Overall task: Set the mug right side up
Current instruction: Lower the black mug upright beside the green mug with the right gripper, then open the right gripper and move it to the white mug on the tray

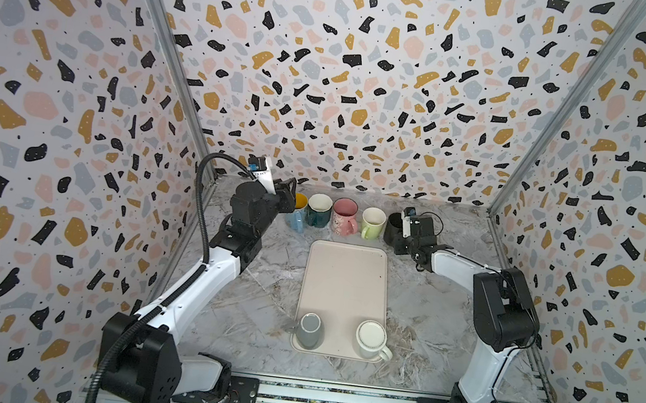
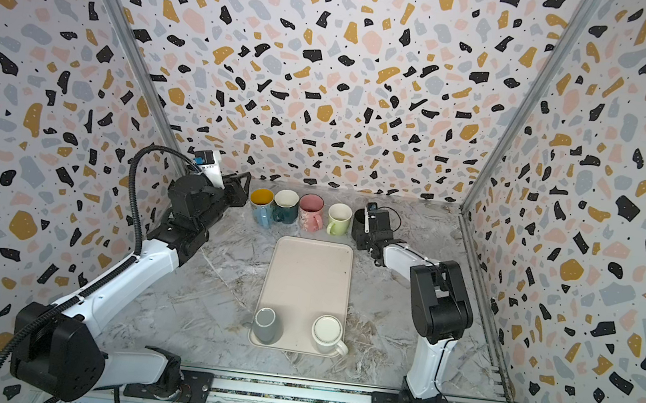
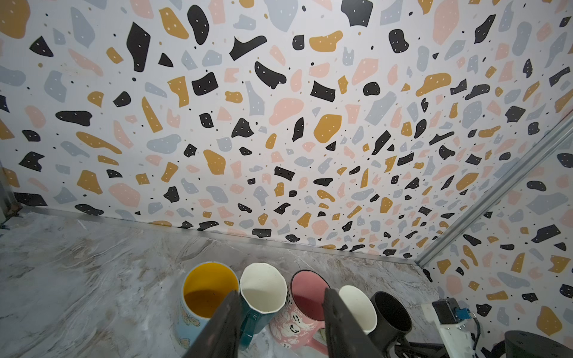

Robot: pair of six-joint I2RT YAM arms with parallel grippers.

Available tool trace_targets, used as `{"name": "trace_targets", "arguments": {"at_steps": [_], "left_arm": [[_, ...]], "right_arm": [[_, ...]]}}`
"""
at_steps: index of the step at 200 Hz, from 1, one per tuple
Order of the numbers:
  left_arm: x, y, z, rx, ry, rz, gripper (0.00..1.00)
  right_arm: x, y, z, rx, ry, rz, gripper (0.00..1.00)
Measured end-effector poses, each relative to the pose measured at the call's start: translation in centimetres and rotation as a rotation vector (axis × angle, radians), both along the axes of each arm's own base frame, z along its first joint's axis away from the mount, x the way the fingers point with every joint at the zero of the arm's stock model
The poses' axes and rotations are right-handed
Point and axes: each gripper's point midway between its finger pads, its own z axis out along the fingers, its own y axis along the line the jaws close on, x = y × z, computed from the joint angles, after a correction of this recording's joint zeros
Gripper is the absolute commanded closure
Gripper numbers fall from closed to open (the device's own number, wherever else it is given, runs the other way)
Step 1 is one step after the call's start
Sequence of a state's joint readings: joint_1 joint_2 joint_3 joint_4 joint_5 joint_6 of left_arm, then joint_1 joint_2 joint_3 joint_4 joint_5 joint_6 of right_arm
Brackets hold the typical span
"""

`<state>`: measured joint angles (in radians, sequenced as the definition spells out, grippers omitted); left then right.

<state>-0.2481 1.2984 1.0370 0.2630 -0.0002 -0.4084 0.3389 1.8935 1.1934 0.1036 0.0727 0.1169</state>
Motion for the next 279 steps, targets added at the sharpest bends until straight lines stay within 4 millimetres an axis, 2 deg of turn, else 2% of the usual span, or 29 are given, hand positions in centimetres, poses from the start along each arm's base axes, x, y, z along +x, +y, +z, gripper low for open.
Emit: {"name": "trace_targets", "arguments": {"at_steps": [10, 34, 59, 142, 171, 201, 221, 262, 268, 279], "left_arm": [[0.0, 0.0, -0.1, 0.001, 0.002, 0.000, 0.55], [0.0, 0.0, -0.4, 0.002, 0.008, 0.001, 0.55], [0.0, 0.1, -0.5, 0.003, 0.009, 0.001, 0.55], [0.0, 0.1, -0.5, 0.006, 0.010, 0.002, 0.54], [-0.1, 0.1, -0.6, 0.007, 0.012, 0.002, 0.54], [-0.1, 0.1, -0.6, 0.008, 0.011, 0.002, 0.54], [-0.2, 0.2, -0.5, 0.008, 0.009, 0.004, 0.53], [-0.6, 0.5, -0.2, 0.018, 0.004, 0.012, 0.52], [-0.7, 0.6, -0.1, 0.019, 0.003, 0.012, 0.52], [-0.8, 0.6, -0.1, 0.023, 0.004, 0.012, 0.52]], "right_arm": [[-0.1, 0.0, -0.1, 0.002, 0.002, -0.002, 1.00], [-0.1, 0.0, -0.3, 0.008, 0.006, -0.008, 0.89], [-0.2, 0.0, -0.3, 0.012, 0.007, -0.011, 0.83], [0.5, 0.2, 0.5, 0.045, -0.042, -0.022, 0.70], [0.3, 0.1, 0.0, 0.049, -0.037, -0.026, 0.65], [-0.8, -0.3, -0.3, 0.052, -0.020, -0.034, 0.54], [-1.8, -0.5, 1.0, 0.064, -0.027, -0.038, 0.48], [-4.4, -0.4, 7.2, 0.151, -0.074, -0.030, 0.40], [-4.8, -0.2, 7.7, 0.167, -0.063, -0.026, 0.32], [-5.6, 0.0, 8.2, 0.194, -0.026, -0.019, 0.29]]}}
